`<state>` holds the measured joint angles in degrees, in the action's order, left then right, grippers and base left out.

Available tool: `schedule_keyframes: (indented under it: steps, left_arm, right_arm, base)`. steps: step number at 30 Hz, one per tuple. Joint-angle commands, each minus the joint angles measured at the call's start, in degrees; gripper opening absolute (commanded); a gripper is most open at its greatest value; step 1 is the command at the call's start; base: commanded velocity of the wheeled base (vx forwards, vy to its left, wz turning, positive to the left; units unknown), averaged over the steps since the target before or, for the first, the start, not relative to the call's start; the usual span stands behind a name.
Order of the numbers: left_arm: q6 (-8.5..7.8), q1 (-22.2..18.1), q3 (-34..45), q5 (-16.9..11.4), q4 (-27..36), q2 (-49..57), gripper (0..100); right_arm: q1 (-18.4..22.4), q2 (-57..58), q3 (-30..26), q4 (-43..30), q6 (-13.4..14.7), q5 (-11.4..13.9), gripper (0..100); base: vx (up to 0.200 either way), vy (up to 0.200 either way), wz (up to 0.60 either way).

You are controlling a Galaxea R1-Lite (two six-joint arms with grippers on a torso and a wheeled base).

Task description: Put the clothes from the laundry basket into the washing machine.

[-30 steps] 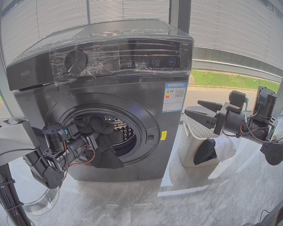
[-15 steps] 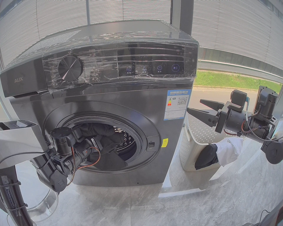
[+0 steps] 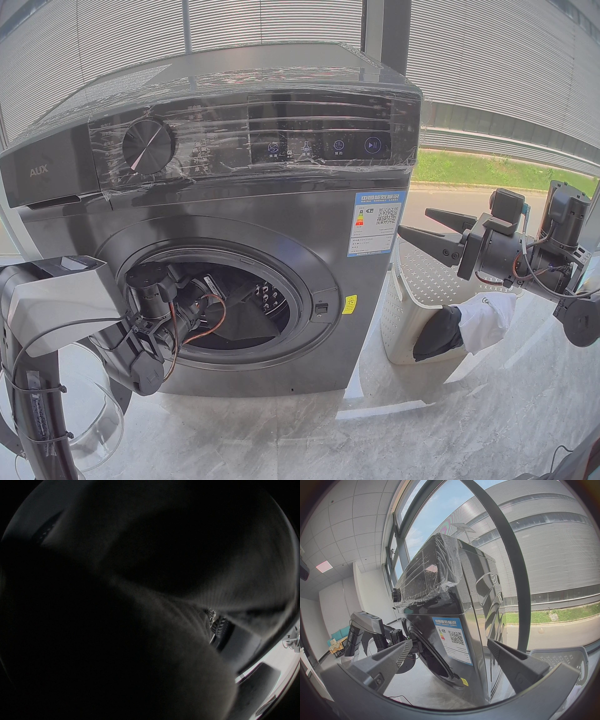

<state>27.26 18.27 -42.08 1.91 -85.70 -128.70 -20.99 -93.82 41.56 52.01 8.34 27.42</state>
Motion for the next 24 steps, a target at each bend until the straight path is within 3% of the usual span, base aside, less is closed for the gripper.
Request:
schedule_keyframes:
  steps: [1,8,9,11,13,24]
  left_arm:
    - [-0.63,-0.08,-2.65,0.46,0.09,-3.05,0]
    - [-3.53,-1.93,-3.71,0.46,1.59,-3.49,0]
    - [-4.58,-2.98,-4.41,0.46,2.47,-3.67,0]
    - [-4.93,-3.16,-4.68,0.46,2.56,-3.67,0]
    - [-6.96,-4.21,-8.19,0.02,2.91,-5.16,0]
    - [-7.39,-4.21,-16.54,0.11,2.73,-11.75,0]
  right_arm:
    - [-0.01,-0.14,0.1,0.03,0.01,0.01,100]
    - [-0.01,-0.22,0.01,0.03,0.01,0.01,100]
    - [-0.01,-0.31,0.01,0.03,0.01,0.01,100]
    - [-0.01,-0.4,0.01,0.03,0.01,0.01,100]
    - [-0.01,-0.93,-0.07,0.03,-0.08,-0.08,100]
    - [0.34,-1.81,0.01,0.03,-0.08,-0.08,100]
  base:
    - [0.0,0.0,0.0]
    - [0.0,0.0,0.0]
    - [0.0,0.0,0.0]
    - [0.0,0.0,0.0]
    - [0.0,0.0,0.0]
    - [0.0,0.0,0.0]
